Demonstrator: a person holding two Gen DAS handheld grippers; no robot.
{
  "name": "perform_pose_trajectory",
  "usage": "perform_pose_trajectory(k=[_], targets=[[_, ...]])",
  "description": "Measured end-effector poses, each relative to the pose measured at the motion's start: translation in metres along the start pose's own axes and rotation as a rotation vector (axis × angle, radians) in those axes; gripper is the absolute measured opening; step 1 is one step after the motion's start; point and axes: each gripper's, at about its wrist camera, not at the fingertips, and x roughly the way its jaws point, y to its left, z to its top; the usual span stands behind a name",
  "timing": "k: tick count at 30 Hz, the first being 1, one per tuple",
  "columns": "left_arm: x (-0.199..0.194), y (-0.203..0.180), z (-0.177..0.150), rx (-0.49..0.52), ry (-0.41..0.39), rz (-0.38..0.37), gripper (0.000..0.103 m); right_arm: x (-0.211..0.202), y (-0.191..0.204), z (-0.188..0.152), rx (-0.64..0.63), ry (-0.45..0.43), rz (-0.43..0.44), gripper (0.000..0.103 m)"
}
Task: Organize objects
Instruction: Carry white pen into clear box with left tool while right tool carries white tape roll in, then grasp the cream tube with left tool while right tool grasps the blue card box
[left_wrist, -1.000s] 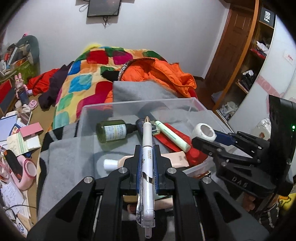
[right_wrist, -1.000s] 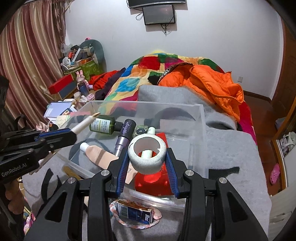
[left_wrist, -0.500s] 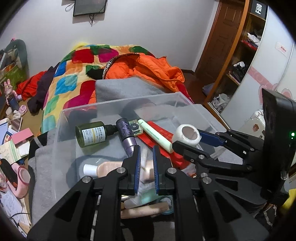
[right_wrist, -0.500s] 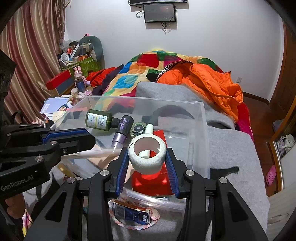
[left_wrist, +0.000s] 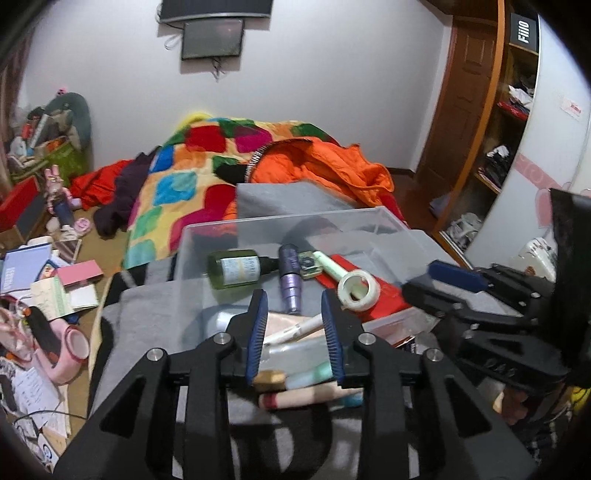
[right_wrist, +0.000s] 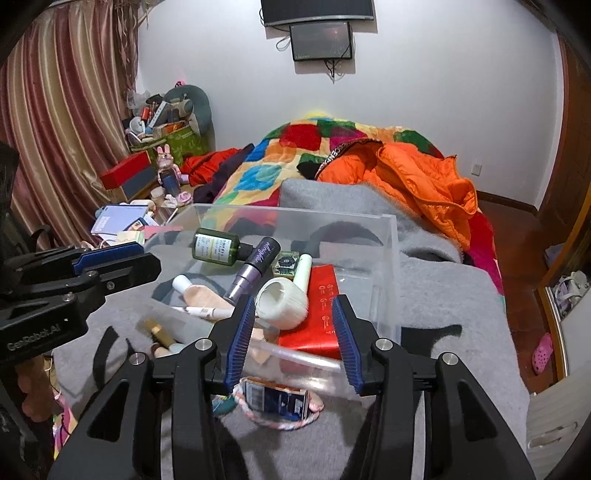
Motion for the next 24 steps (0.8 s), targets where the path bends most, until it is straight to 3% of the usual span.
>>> perform_pose_trajectory(k=[5,9,16,21,24], targets=[[-0.008,0.008,-0.017,-0.035,-0.008,0.019,0.045,-0.015,0.004,-0.007,-0.009,-0.019,0.002,0.047],[-0.003,0.014,-0.036,-0.057,0.032,0.02,0.054,-0.02,0.004,-0.015,-0.01,-0.008,-0.002,0.049],[0.018,0.018,-0.062,-0.141,0.127,-0.057,0.076,-0.007,-0.002,-0.037,0.001,0.075,-0.018,0.051],[0.023,0.01,-0.065,-0.151,0.132,-0.059,0.094,0.0,-0.011,-0.048,0.021,0.114,-0.021,0.052],[0.027,0.007,-0.067,-0.163,0.145,-0.073,0.095,0.003,-0.016,-0.052,0.041,0.13,-0.016,0.052]])
